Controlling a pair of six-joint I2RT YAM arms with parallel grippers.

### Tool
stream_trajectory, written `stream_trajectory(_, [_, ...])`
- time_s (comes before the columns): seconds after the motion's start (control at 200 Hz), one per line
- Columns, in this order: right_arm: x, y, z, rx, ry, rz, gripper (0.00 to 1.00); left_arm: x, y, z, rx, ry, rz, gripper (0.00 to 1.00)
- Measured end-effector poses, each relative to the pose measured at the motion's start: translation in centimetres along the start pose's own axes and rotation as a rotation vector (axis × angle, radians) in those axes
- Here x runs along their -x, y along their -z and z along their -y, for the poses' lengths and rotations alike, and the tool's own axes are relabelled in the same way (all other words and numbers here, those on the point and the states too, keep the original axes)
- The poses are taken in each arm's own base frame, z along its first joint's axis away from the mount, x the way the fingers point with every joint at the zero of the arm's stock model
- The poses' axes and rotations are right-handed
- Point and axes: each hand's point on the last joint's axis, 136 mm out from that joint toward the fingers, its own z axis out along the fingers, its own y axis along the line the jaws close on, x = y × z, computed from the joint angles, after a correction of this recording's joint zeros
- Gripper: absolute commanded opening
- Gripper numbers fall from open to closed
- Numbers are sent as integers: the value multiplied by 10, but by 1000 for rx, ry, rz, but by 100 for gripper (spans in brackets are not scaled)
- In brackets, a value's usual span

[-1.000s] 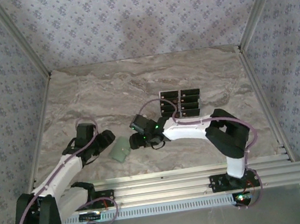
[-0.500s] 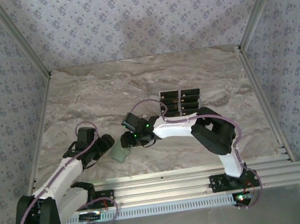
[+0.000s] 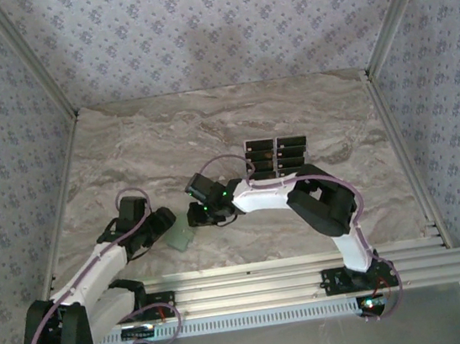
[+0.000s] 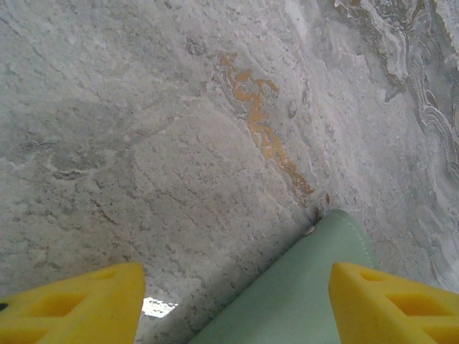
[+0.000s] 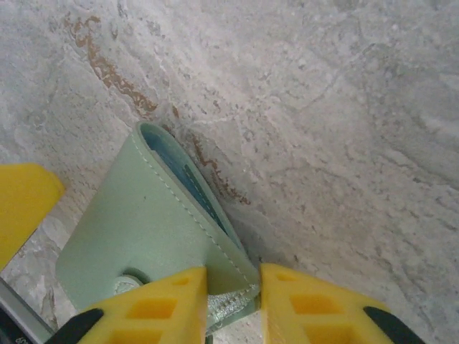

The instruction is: Put the credit cards into the card holder

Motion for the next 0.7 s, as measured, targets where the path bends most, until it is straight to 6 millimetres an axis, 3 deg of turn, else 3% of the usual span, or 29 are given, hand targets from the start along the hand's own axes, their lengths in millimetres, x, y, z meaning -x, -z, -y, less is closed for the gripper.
stream_trajectory(0.07, [3, 1, -2, 15, -2, 1, 0, 0, 0, 1, -4, -2, 1, 69])
stream_trajectory(0.37, [17, 6, 6, 41, 18, 7, 0, -2, 0, 4, -17, -14, -11, 70])
stream_trajectory(0.495, [25, 22, 20, 29, 80, 11, 0, -1, -1, 14, -51, -39, -24, 72])
stream_trajectory(0.7, [50, 56, 42, 12, 241, 27, 0, 9, -6, 49, -171, -101, -42, 73])
